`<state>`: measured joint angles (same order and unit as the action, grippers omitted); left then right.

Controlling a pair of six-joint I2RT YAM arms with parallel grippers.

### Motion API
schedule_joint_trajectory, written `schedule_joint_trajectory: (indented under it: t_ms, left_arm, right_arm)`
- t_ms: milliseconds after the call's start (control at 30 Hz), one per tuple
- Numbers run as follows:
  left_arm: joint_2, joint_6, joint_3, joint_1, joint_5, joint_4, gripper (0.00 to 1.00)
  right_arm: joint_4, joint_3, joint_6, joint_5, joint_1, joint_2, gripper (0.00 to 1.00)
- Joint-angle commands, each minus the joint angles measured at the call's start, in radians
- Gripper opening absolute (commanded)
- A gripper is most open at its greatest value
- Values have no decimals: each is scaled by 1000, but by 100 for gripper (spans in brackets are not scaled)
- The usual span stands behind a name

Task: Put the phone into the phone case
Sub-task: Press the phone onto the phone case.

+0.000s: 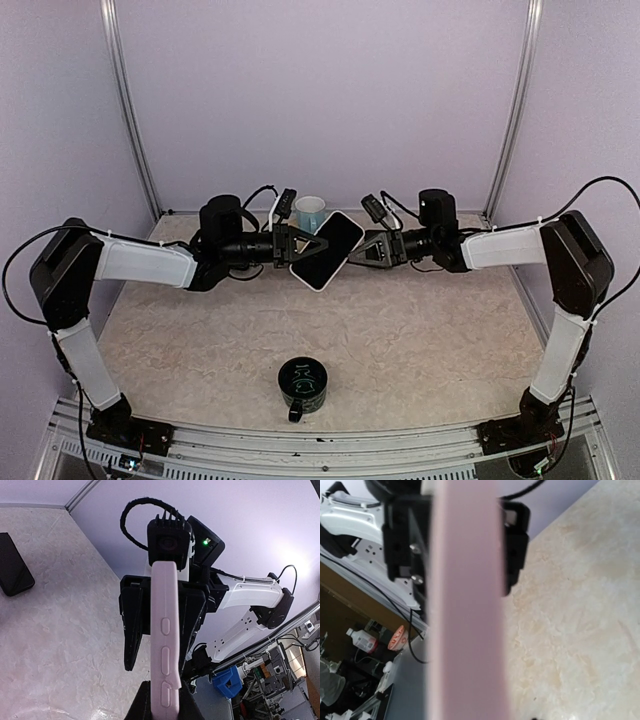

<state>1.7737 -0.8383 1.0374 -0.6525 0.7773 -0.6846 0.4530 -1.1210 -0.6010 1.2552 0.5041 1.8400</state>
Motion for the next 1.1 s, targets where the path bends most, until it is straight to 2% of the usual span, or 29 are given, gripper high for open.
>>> schedule_joint_trajectory:
  t_ms: [0,100,300,400,533,700,933,1067]
  left_arm:
    - [-22,-5,-5,-4,4,-78,0]
    - [-20,-9,-8,-4,1,-79,0]
    - [-12,-22,-18,-4,-1,-96,0]
    - [-11,-25,-21,-3,-3,-102,0]
    - [-7,-45,-33,7,8,-126,0]
    - [14,-154,-73,37,54,-273,0]
    - [37,-205,-96,48,79,-351,0]
    - [38,-203,-106,51,73,-351,0]
  right_arm:
    - [70,-21,-29,36,9,8,41]
    - [84,-19,-34,42,9,10,37]
    - [101,-29,-57,52,10,28,15]
    - [96,-31,-49,57,9,28,11]
    - [41,-31,16,72,8,14,7]
    - [-130,-52,198,78,6,-14,2]
    - [-155,-40,235,104,-11,-37,5]
    - [-154,-34,236,121,-24,-46,12]
